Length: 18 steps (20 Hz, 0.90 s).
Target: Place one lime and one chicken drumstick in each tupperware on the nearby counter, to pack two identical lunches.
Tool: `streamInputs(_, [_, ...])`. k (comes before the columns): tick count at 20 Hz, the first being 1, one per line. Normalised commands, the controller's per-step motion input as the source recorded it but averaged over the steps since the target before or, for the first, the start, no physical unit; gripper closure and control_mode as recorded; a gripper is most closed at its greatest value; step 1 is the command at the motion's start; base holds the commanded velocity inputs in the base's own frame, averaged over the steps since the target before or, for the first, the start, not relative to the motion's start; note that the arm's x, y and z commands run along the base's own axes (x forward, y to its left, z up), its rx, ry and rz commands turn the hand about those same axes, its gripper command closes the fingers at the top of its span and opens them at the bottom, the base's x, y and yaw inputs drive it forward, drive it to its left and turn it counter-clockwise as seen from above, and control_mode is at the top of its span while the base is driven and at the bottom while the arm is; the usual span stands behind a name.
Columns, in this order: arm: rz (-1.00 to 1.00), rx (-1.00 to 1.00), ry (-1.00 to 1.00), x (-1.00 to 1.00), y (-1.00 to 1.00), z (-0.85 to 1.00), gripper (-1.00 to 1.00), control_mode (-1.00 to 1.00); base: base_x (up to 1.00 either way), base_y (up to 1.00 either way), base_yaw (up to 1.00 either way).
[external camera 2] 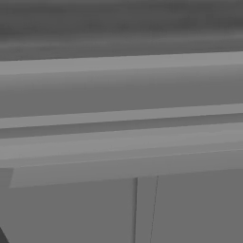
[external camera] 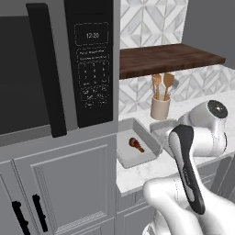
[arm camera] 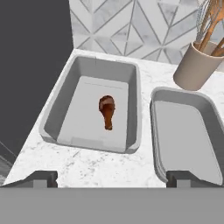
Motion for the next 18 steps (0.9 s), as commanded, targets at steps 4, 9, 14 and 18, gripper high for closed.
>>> streamInputs(4, [-0.07, 0.00, -0.15, -0.70, 0.00, 0.58, -1.00, -1.00, 0.00, 0.00, 0.00])
streamInputs(9, [-0.01, 0.00, -0.01, -0.56, 0.00, 0.09, -1.00, 1.00, -0.20, 0.00, 0.00])
streamInputs(14, [0.00, 0.00, 0.00, 0.00, 0.00, 0.00, -1.00, 1.00, -1.00, 0.01, 0.00])
streamInputs(18, [0.00, 0.00, 0.00, 0.00, 0.00, 0.00, -1.00, 1.00, -0.98, 0.68, -0.02])
